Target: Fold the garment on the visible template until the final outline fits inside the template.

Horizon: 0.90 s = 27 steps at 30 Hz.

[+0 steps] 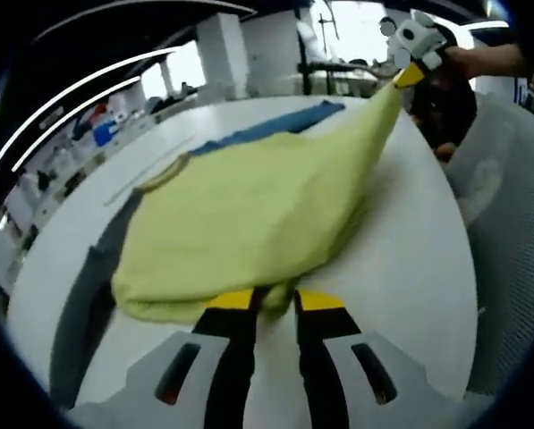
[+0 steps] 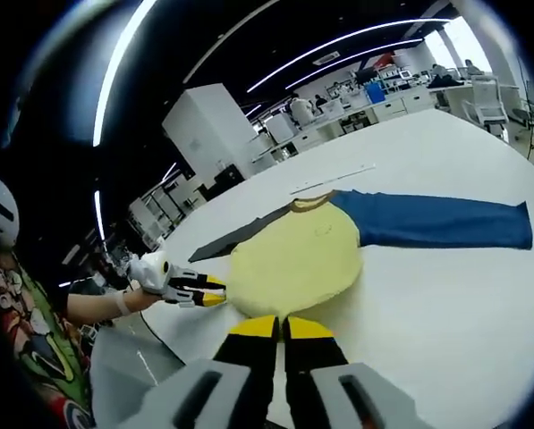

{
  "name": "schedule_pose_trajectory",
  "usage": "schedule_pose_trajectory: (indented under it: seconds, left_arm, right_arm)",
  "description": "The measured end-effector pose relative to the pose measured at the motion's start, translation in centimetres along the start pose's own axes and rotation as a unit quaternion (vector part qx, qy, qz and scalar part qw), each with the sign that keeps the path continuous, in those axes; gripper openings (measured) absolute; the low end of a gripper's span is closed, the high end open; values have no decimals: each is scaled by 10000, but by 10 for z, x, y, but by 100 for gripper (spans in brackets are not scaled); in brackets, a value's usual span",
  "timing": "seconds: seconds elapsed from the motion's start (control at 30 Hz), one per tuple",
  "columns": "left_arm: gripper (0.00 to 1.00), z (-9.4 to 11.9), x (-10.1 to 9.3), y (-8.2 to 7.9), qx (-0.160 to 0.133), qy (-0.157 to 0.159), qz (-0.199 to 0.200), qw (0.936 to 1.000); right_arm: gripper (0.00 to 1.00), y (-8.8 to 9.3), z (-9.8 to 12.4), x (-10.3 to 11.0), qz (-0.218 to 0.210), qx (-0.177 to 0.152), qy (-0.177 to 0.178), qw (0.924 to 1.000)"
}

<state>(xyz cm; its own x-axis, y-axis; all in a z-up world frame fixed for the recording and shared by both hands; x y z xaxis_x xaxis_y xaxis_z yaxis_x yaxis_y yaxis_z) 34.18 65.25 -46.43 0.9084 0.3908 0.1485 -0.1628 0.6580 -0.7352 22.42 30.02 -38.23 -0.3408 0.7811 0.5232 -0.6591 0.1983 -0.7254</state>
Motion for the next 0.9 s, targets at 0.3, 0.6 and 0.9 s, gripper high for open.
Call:
schedule_pose_trajectory:
  seconds: [0.3,0.6,0.9]
  left_arm:
    - [1,2,1,-2,5,-115,32,9999]
    - [0,39,18,-27,-632,-353,460,9963]
    - [0,51,63,-60,-1199,-661,801,9873]
  right_arm:
    - [0,0,-1,-2,6,5,49,10000]
    - [0,-5,-2,-6,28,-40,91,9999]
    - [0,-9,-6,-18,-2,-40,228,9997]
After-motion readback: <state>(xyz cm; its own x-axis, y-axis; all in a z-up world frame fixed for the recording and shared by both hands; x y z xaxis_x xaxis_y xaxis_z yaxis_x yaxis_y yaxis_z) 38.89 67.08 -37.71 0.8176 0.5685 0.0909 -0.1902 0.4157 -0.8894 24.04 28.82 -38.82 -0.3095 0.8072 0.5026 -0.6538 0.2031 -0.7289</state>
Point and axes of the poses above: the point that each gripper's makers call its tool centre point, and the gripper's own axes: z roughly backward along the fingers, x roughly to its left, y roughly out of its underside, the point moved 10 cm from there along z, roughly backward along the fingers, and after that the axes turned 1 degree about x, right-handed, at the moved point
